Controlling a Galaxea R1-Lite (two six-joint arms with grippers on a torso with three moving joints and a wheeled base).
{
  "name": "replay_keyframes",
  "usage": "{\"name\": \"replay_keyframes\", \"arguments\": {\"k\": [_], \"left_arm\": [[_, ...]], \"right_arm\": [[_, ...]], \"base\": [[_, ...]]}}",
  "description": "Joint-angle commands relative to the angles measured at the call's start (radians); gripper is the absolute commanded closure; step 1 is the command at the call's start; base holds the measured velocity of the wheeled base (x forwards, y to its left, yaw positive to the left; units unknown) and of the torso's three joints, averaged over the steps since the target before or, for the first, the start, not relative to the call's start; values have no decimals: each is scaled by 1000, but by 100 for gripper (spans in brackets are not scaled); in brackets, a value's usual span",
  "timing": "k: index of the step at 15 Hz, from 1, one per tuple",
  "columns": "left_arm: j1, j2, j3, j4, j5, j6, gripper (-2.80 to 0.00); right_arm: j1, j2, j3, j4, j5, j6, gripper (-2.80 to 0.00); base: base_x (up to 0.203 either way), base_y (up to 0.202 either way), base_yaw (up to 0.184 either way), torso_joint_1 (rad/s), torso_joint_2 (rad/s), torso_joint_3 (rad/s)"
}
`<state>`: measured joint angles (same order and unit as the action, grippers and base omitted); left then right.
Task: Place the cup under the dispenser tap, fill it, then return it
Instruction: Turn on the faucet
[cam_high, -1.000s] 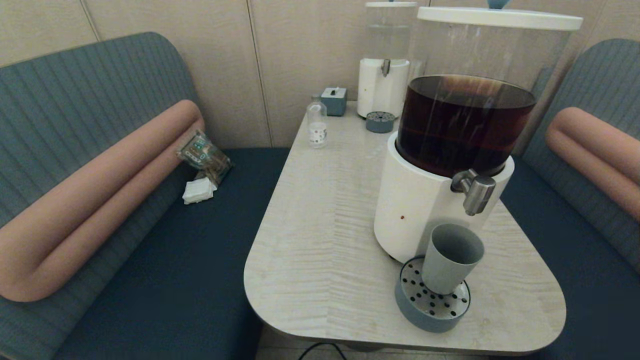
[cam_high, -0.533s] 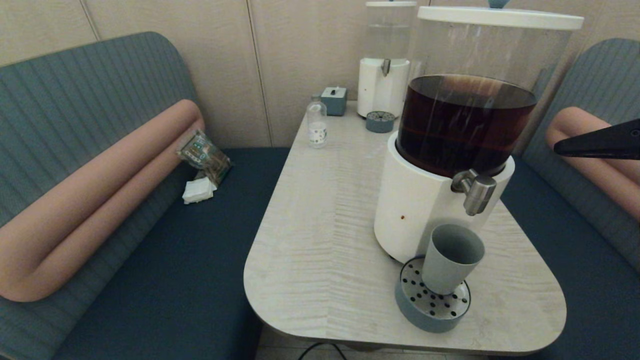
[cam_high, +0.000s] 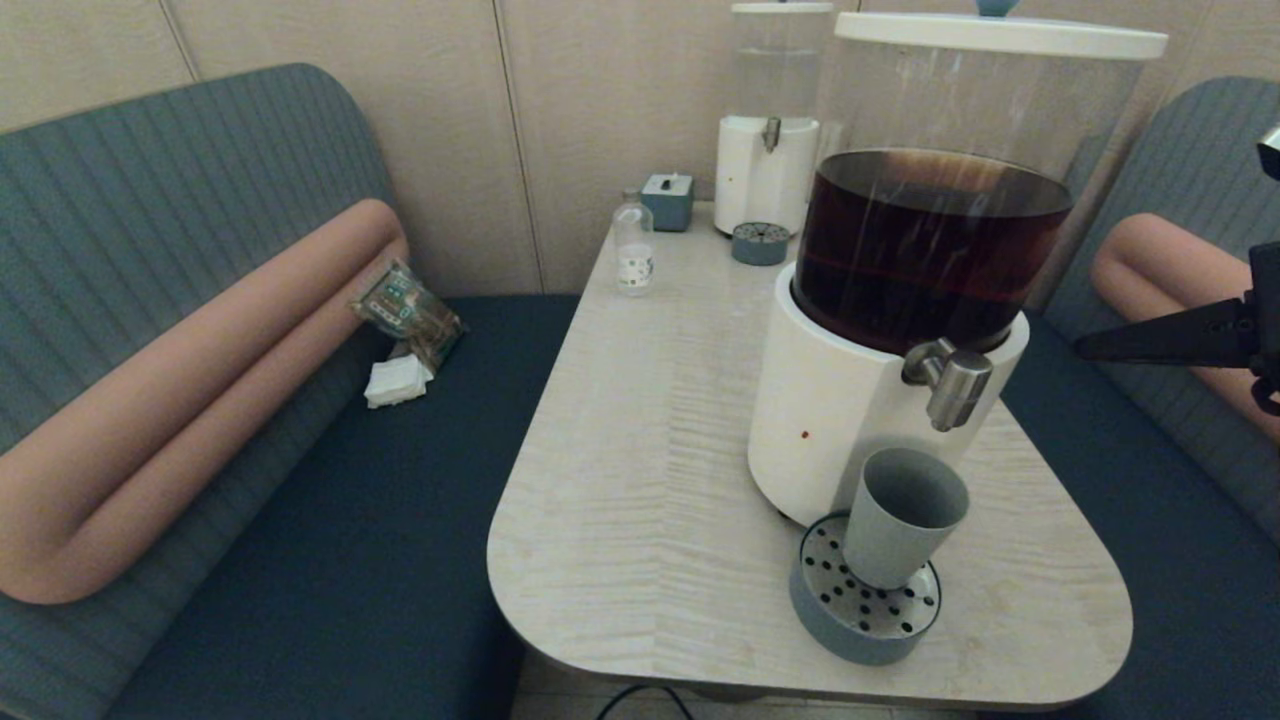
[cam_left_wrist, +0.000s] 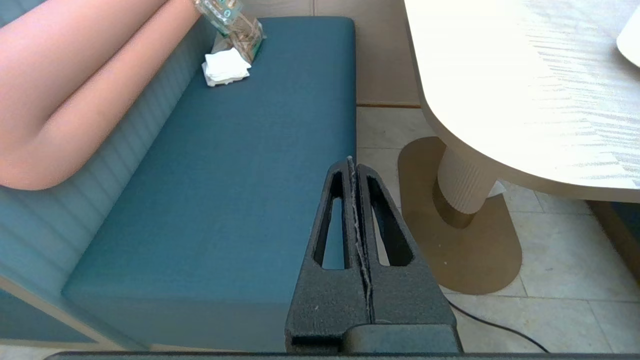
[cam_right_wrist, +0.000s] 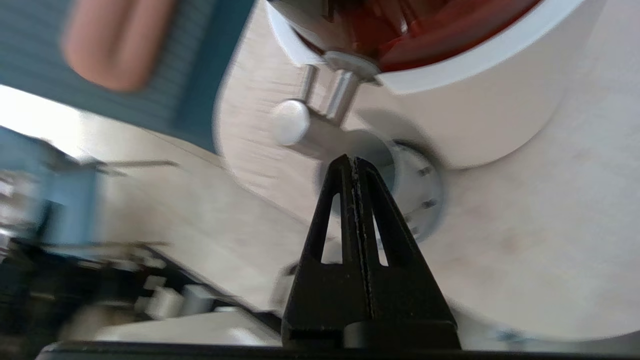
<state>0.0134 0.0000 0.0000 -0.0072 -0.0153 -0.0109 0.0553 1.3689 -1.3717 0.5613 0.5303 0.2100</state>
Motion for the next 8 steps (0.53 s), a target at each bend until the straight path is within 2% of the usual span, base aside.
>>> {"name": "replay_keyframes", "arguments": {"k": [1, 4, 8], "left_arm": [[0, 2, 2, 0, 0, 0, 0], [0, 2, 2, 0, 0, 0, 0], [0, 2, 0, 0, 0, 0, 0]], "right_arm": [[22, 5, 12, -5, -15, -45, 0], [90, 27, -4, -10, -79, -50, 0], [118, 67, -6, -45, -92, -54, 0]], "base": [[0, 0, 0, 0, 0, 0], [0, 0, 0, 0, 0, 0], [0, 0, 0, 0, 0, 0]]}}
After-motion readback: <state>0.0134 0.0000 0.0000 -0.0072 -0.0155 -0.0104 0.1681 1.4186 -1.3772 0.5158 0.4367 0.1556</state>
